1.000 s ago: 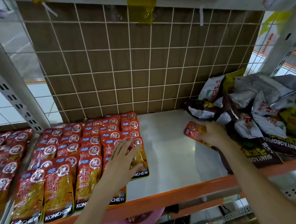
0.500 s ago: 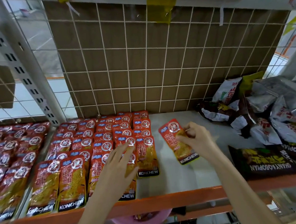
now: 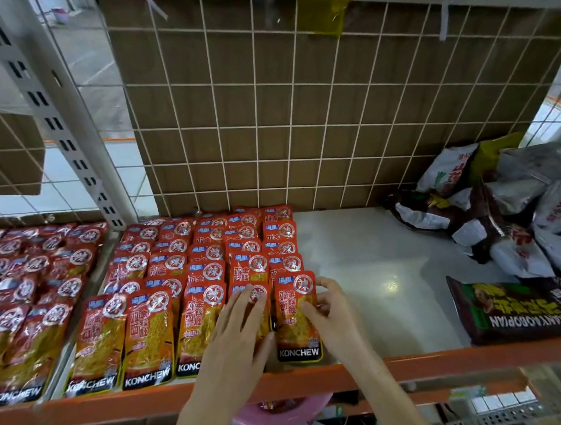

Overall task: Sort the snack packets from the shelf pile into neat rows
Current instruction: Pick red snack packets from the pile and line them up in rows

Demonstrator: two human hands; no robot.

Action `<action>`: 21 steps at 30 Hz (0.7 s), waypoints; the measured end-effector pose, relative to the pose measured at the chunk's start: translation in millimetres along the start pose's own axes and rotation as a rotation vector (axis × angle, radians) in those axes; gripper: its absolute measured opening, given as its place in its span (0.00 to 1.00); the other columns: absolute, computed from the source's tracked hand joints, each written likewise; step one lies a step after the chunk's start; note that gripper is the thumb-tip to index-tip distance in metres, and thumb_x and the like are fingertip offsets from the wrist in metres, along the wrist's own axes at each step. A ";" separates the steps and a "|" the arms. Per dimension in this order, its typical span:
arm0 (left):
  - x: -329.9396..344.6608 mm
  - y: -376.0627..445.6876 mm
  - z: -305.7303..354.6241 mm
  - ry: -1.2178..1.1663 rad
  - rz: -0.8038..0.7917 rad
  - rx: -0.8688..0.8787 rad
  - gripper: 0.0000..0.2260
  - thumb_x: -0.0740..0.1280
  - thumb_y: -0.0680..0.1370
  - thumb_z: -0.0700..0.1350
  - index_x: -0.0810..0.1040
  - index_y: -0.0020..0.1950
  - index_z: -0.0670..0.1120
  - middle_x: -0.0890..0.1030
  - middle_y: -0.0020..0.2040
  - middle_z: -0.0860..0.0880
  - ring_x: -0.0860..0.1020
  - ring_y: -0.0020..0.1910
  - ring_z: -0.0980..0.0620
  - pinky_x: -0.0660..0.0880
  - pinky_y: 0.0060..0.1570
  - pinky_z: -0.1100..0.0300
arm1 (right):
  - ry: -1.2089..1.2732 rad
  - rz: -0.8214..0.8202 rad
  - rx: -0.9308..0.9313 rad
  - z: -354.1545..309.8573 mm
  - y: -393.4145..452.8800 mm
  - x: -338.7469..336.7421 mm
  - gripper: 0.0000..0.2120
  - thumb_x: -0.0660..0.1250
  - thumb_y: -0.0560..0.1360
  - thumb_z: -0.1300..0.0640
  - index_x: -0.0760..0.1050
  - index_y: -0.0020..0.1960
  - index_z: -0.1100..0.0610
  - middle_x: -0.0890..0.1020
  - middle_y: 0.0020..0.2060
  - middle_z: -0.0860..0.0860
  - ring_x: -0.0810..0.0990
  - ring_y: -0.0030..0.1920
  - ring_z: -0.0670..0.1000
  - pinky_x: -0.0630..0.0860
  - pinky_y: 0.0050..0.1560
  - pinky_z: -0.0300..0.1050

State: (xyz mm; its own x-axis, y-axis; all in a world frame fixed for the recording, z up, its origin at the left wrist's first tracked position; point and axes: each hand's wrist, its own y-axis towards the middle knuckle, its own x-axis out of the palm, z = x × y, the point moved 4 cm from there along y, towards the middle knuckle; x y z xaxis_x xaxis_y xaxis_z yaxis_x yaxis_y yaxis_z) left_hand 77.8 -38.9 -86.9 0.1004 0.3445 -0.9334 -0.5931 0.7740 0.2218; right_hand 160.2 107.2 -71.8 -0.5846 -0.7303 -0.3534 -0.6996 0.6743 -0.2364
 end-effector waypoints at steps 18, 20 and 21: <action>5.2 30.5 -11.8 0.141 -0.110 -0.027 0.27 0.42 0.82 0.55 0.70 0.70 0.44 0.70 0.70 0.45 0.69 0.69 0.45 0.57 0.68 0.53 | -0.618 -0.058 -0.279 5.6 -8.6 27.3 0.24 0.53 0.81 0.46 0.52 0.75 0.44 0.48 0.69 0.46 0.49 0.70 0.46 0.64 0.70 0.43; 4.9 30.3 -10.6 0.138 -0.124 -0.023 0.27 0.42 0.82 0.54 0.71 0.70 0.44 0.70 0.70 0.45 0.69 0.69 0.45 0.57 0.69 0.53 | -0.661 -0.053 -0.270 5.5 -8.7 27.9 0.24 0.52 0.81 0.45 0.51 0.76 0.44 0.48 0.70 0.47 0.48 0.70 0.46 0.64 0.71 0.43; 4.6 30.3 -10.4 0.141 -0.123 -0.026 0.27 0.42 0.82 0.54 0.71 0.70 0.44 0.71 0.70 0.45 0.69 0.69 0.45 0.56 0.69 0.55 | -0.671 -0.048 -0.258 3.9 -10.1 28.0 0.24 0.51 0.81 0.45 0.50 0.76 0.45 0.48 0.71 0.47 0.48 0.70 0.47 0.64 0.71 0.44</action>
State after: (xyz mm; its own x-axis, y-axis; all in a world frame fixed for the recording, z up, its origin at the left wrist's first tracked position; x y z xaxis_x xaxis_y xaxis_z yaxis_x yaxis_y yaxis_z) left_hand 52.0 -19.4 -87.4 0.0620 0.1687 -0.9837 -0.6035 0.7914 0.0977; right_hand 152.5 80.3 -82.9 -0.2303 -0.4784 -0.8474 -0.8415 0.5352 -0.0734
